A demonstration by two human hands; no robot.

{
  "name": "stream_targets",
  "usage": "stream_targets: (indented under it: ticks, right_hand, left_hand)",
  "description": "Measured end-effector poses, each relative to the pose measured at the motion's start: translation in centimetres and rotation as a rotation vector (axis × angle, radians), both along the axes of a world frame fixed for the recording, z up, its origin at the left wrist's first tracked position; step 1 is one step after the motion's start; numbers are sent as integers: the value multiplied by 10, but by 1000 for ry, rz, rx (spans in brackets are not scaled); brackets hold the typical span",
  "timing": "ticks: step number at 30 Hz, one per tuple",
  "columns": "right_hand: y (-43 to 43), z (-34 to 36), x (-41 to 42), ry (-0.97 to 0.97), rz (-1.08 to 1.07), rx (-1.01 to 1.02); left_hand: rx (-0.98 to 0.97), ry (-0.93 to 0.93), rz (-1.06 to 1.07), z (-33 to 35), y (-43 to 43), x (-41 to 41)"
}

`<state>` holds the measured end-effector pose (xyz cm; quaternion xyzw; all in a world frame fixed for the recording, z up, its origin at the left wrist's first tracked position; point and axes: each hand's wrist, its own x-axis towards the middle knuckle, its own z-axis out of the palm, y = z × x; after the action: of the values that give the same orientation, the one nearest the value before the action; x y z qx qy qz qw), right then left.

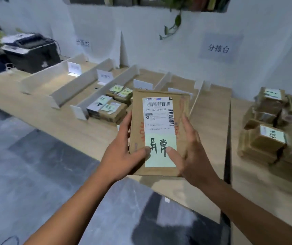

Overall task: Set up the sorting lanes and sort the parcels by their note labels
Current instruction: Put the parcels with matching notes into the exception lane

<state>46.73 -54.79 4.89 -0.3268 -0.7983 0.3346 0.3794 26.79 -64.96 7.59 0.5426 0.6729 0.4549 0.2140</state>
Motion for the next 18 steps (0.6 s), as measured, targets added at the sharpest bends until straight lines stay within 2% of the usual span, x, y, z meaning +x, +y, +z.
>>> stream_targets:
  ticks: [4,10,13,18]
  right_hand:
    - [-33,12,-103,51,54,-42]
    - [-59,10,-217,-54,188,-105]
    - [-56,7,-260,-83,260,-143]
    - [-33,0,-329,-12,348,-230]
  left_hand:
    - [0,-25,101,9,-51,-88]
    - [-42,-75,218,0,-99,-186]
    - [-50,-110,254,-5,-103,-227]
    - [-39,-176,242,-16,-79,-303]
